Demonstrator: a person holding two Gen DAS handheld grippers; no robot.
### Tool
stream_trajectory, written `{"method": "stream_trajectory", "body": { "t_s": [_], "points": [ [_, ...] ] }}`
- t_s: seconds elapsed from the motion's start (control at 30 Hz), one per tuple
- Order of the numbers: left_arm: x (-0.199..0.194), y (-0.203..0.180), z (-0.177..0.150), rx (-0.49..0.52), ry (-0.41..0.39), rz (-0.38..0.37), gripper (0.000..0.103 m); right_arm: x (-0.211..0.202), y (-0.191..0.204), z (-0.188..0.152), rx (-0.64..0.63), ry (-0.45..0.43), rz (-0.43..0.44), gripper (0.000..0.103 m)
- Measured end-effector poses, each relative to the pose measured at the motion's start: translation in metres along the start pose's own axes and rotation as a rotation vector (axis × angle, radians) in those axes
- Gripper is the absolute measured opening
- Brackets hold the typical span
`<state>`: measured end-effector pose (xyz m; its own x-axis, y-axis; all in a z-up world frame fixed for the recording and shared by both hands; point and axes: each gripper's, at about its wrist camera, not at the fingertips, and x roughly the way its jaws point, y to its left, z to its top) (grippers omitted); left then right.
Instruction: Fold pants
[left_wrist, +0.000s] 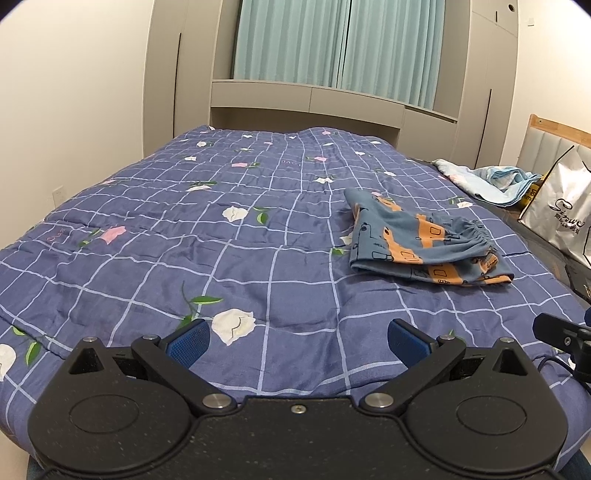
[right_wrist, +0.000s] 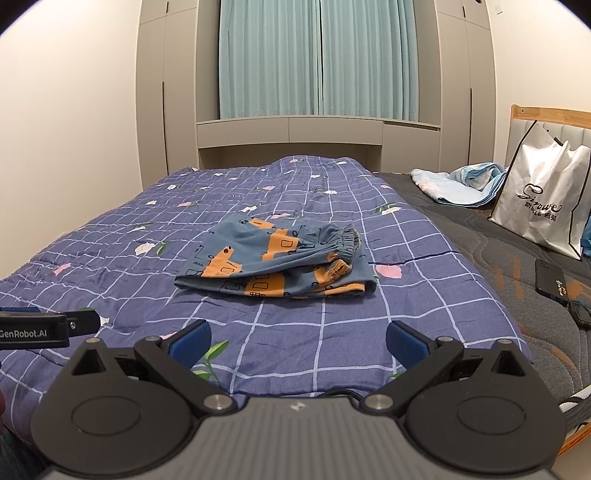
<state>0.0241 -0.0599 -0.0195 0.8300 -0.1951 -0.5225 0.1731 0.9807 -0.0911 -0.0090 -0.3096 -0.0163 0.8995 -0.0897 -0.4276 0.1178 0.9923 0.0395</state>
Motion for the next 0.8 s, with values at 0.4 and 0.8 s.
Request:
{"method": "stream_trajectory", "body": {
  "t_s": [0.4,0.8],
  "points": [
    [0.0003,-0.0002,0.0003,0.002,0.003,0.003,0.102,-0.0002,0.0003,0.0002,-0.001,0.0,0.001,0.103],
    [0.0002,0.0002,0.0004,-0.001,0.005,-0.004,0.102,0.0003,0.0012,-0.0002,-0.002,0.002,0.002,0.103]
  ]
}}
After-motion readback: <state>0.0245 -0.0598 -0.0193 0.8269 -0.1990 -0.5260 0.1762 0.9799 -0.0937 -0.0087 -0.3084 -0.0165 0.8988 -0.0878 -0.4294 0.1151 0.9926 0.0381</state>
